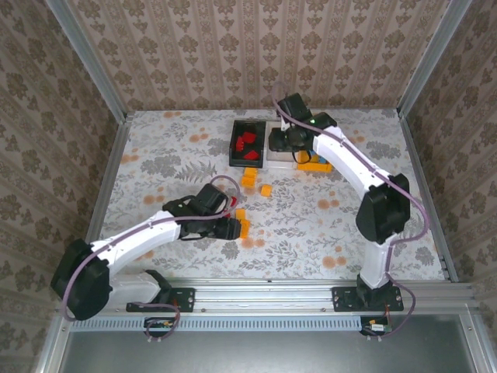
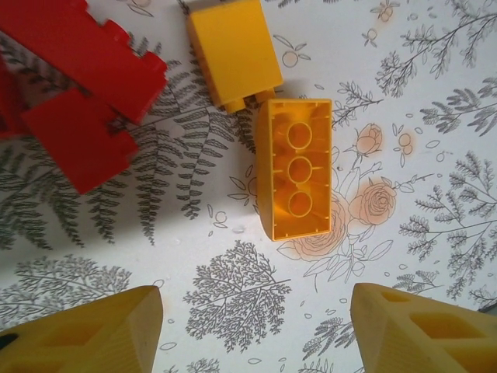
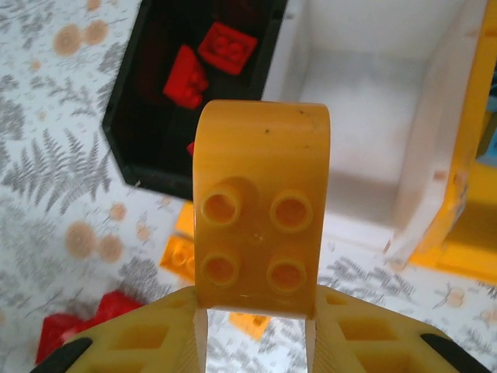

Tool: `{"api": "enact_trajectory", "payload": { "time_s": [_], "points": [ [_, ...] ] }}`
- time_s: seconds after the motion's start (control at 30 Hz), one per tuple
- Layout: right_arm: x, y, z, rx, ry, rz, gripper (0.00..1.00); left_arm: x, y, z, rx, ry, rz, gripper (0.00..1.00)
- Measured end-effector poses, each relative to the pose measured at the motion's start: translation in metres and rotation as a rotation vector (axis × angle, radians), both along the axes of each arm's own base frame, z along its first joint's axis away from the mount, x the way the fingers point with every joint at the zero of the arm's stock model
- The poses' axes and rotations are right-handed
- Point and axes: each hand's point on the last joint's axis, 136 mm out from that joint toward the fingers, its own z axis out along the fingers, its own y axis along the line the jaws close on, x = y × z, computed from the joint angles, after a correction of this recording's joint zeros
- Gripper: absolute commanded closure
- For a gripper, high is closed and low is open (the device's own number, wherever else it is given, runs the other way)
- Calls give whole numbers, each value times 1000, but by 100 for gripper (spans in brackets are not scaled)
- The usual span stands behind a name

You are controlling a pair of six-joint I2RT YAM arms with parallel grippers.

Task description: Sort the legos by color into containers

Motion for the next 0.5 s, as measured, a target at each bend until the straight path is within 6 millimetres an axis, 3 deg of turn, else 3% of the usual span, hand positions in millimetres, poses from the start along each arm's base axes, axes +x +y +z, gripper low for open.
{"api": "enact_trajectory", "payload": {
  "time_s": [0.2, 0.3, 0.4, 0.5],
  "points": [
    [44, -15, -51, -40, 83, -45, 64, -7, -7, -24, 68, 41, -38, 32],
    [57, -21, -72, -58, 122, -57, 48, -8, -12, -32, 97, 59, -52, 32],
    [66, -23, -79, -65, 136, -61, 39, -5, -20, -34, 103, 61, -64, 32],
    [68, -22, -73, -61, 130, -59, 36, -3, -27, -33, 97, 54, -74, 32]
  ]
}}
